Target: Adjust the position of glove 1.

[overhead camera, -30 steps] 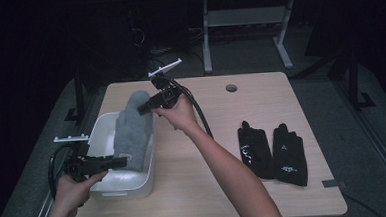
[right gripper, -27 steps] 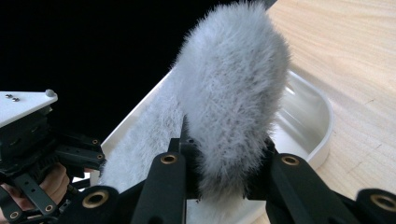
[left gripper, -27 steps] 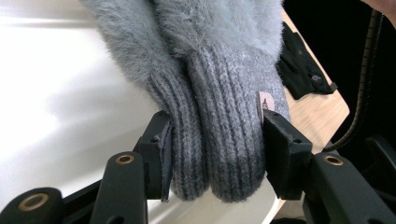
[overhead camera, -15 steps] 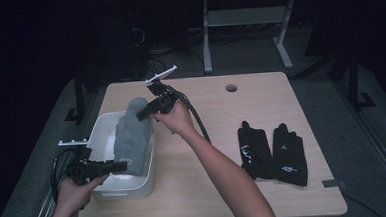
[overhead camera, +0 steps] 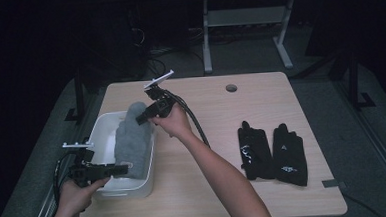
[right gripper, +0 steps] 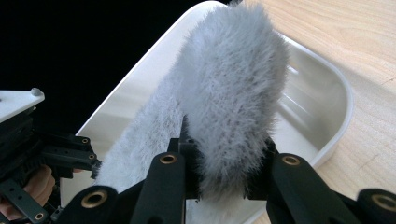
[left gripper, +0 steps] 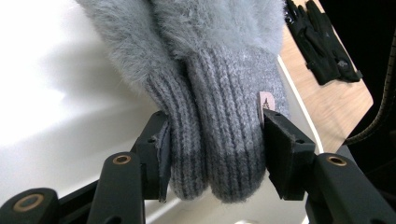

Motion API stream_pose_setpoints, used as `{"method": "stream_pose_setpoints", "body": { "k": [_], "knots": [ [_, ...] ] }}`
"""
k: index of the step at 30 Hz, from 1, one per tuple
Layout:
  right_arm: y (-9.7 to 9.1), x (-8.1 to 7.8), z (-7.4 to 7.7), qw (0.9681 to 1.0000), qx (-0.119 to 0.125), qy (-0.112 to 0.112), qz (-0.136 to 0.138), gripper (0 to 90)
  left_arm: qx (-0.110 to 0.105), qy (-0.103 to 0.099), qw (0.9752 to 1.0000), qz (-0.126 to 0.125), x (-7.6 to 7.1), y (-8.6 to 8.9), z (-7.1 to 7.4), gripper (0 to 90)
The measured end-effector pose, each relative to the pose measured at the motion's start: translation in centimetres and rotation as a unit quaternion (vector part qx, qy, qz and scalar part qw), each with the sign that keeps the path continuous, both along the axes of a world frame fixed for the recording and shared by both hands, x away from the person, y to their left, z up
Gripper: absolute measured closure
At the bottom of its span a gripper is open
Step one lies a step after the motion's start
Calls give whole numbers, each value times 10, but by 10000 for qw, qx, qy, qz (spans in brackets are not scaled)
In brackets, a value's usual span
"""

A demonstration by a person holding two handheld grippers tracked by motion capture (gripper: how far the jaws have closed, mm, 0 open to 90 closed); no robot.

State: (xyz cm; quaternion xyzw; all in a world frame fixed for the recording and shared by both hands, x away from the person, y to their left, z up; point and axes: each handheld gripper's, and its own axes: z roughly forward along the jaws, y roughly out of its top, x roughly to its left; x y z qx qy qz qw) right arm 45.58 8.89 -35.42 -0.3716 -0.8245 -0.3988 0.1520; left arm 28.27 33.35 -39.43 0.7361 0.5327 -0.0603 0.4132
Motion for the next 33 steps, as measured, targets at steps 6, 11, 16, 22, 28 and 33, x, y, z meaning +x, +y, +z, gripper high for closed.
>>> {"method": "stream_pose_setpoints", "body": {
  "k": [6,11,16,22,28,33],
  "knots": [
    [0,1,-7,10000,-44,39,-10,733,69,72,9999,10,1,-1,-3,470],
    [3,1,-11,10000,-77,47,-32,732,122,156,9998,10,1,-1,-7,466],
    [4,0,-14,9999,-125,81,-11,731,259,199,9994,63,1,-3,-6,459],
    [6,0,-18,9998,-184,81,23,732,367,294,9989,-43,1,-3,-8,454],
    [9,-1,-19,9997,-239,66,43,706,494,364,9981,-11,1,-3,-8,391],
    [12,-2,-21,9991,-413,-51,63,628,421,234,9988,75,-2,-2,-4,397]
  ]
}}
